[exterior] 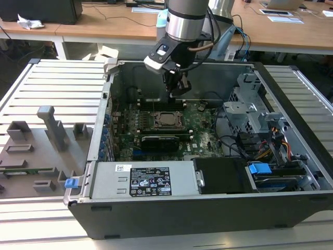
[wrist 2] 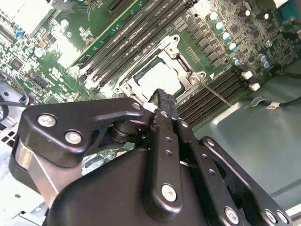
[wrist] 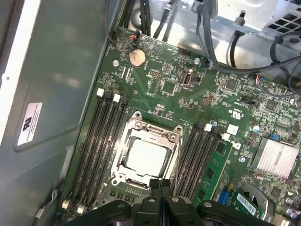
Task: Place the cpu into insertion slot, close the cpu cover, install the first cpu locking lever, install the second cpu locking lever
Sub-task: 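Install the first cpu locking lever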
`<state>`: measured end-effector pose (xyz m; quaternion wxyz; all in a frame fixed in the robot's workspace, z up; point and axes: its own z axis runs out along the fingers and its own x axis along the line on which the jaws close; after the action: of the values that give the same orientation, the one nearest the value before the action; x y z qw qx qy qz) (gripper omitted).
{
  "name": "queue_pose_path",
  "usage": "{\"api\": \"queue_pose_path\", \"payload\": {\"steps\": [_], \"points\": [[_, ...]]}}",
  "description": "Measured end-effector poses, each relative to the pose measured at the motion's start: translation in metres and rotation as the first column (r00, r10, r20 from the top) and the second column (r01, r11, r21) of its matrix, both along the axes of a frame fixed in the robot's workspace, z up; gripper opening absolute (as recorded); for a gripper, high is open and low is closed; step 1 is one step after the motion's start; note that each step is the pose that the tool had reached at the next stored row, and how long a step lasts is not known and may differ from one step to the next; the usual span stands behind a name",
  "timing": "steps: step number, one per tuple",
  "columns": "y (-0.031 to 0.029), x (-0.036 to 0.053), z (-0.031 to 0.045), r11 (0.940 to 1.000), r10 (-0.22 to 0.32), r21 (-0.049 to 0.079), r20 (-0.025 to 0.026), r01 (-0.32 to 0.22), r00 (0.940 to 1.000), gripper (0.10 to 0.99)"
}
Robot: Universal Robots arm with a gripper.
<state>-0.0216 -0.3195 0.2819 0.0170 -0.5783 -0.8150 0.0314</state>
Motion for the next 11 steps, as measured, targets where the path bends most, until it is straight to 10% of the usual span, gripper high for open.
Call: {"api": "queue_pose_path", "payload": {"steps": [11], "points": [[0.0, 0.0, 0.0, 0.971, 0.239, 0.0, 0.0, -0.239, 0.971, 0.106]]}}
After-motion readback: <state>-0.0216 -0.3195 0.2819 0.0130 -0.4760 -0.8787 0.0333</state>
